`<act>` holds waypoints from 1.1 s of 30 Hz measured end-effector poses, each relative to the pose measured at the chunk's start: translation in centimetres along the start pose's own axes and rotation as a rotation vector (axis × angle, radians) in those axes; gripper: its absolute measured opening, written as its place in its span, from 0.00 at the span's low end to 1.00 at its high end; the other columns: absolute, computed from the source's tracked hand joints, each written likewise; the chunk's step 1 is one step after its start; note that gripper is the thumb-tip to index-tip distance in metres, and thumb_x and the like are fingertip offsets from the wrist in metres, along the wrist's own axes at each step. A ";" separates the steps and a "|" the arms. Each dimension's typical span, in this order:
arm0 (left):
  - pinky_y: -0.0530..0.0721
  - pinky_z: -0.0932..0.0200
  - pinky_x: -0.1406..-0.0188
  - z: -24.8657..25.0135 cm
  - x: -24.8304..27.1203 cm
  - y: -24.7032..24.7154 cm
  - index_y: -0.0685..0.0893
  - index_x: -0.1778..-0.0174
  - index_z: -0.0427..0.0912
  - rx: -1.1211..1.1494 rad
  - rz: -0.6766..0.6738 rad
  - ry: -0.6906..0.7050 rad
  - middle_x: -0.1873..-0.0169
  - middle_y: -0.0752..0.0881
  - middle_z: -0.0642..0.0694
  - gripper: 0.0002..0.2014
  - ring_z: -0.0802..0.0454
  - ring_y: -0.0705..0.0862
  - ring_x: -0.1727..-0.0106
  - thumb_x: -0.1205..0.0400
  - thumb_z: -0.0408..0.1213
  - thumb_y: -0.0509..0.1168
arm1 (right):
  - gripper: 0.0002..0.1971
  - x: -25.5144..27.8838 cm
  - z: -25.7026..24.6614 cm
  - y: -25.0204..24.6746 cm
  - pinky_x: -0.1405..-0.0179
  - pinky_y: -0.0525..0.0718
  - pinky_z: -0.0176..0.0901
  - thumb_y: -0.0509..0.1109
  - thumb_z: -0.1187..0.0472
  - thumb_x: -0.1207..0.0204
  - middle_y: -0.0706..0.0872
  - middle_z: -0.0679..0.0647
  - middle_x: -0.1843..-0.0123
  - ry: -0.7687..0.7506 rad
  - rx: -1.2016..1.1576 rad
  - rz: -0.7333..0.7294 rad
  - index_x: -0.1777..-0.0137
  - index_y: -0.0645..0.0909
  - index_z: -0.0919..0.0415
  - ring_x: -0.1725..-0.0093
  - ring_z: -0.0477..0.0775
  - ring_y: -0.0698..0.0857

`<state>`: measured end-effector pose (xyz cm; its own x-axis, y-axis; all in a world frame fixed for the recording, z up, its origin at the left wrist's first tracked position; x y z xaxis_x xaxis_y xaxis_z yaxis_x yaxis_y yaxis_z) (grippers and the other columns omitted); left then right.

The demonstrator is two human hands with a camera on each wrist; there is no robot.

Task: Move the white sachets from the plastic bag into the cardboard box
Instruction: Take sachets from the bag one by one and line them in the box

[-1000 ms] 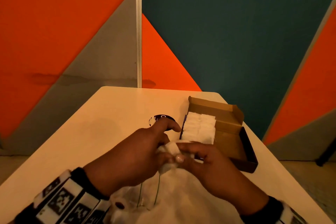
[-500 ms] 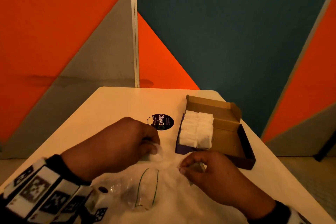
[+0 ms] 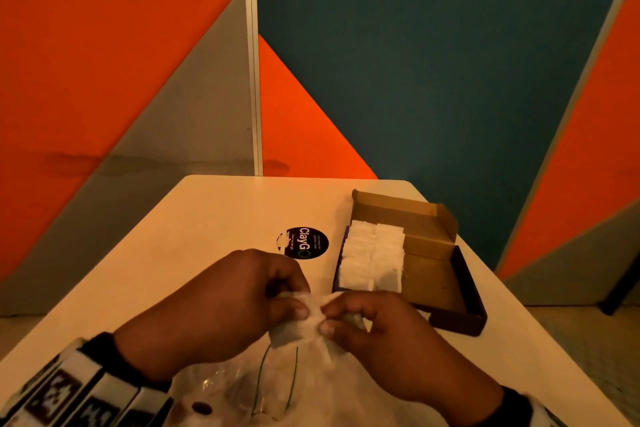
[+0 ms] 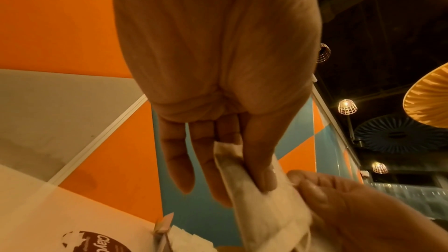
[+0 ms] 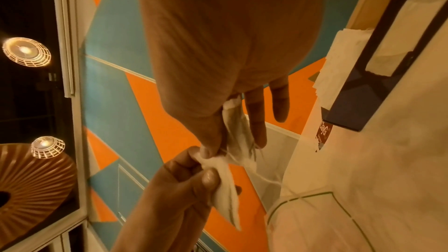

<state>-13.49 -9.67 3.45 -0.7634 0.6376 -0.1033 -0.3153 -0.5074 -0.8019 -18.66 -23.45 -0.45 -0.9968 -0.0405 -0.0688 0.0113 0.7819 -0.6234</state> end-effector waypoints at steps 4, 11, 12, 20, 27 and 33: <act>0.87 0.62 0.53 -0.6 0.6 1.1 0.91 0.53 0.60 -0.035 -0.123 -0.003 0.59 0.91 0.64 0.05 0.65 0.88 0.57 0.22 0.44 0.75 | 0.03 0.3 -0.2 -0.4 0.52 0.81 0.22 0.77 0.49 0.27 0.90 0.33 0.53 -0.015 -0.063 -0.029 0.55 0.92 0.43 0.51 0.29 0.85; 0.87 0.59 0.47 -0.3 1.2 2.9 0.93 0.53 0.56 0.116 -0.215 0.013 0.59 0.93 0.60 0.04 0.62 0.90 0.55 0.22 0.47 0.76 | 0.12 0.3 -0.7 -0.4 0.63 0.70 0.11 0.73 0.46 0.23 0.83 0.20 0.55 -0.037 0.289 -0.077 0.66 0.81 0.28 0.52 0.26 0.80; 0.87 0.60 0.47 -0.2 1.2 2.9 0.93 0.54 0.56 0.165 -0.193 0.014 0.59 0.93 0.60 0.03 0.62 0.90 0.55 0.22 0.45 0.76 | 0.11 0.2 -0.4 -0.5 0.62 0.70 0.10 0.73 0.47 0.23 0.82 0.17 0.58 -0.024 0.242 -0.072 0.65 0.83 0.29 0.51 0.23 0.80; 0.88 0.50 0.49 -0.1 0.8 2.7 0.91 0.64 0.54 0.457 0.031 0.112 0.54 0.90 0.46 0.09 0.45 0.89 0.51 0.27 0.33 0.80 | 0.13 -0.5 0.7 -0.1 0.62 0.84 0.25 0.80 0.69 0.29 0.93 0.46 0.57 0.010 -0.144 -0.006 0.62 0.92 0.46 0.56 0.41 0.90; 0.87 0.61 0.60 -0.6 0.5 3.3 0.90 0.69 0.48 0.844 0.166 0.039 0.61 0.93 0.44 0.09 0.52 0.90 0.60 0.31 0.28 0.76 | 0.29 -0.6 1.0 1.2 0.61 0.78 0.17 0.78 0.61 0.25 0.87 0.21 0.63 0.009 -0.160 -0.005 0.70 0.82 0.17 0.56 0.23 0.84; 0.87 0.53 0.63 -2.1 0.3 2.8 0.89 0.63 0.44 1.036 0.284 -0.006 0.66 0.90 0.38 0.09 0.46 0.87 0.65 0.34 0.28 0.78 | 0.26 -0.9 2.8 0.5 0.58 0.88 0.34 0.71 0.72 0.22 0.90 0.35 0.52 0.091 -0.356 0.143 0.49 0.85 0.32 0.53 0.42 0.90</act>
<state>-13.40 -9.67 -0.03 -0.8861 0.4172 -0.2020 -0.4479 -0.8829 0.1412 -17.50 -24.78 -2.86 -0.9903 0.1274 -0.0563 0.1385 0.9430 -0.3027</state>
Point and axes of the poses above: each hand's wrist, its own x-axis away from the middle knuckle, its own y-axis out of the palm, z = x × y, the point moved 9 cm from there along -x, towards the middle knuckle
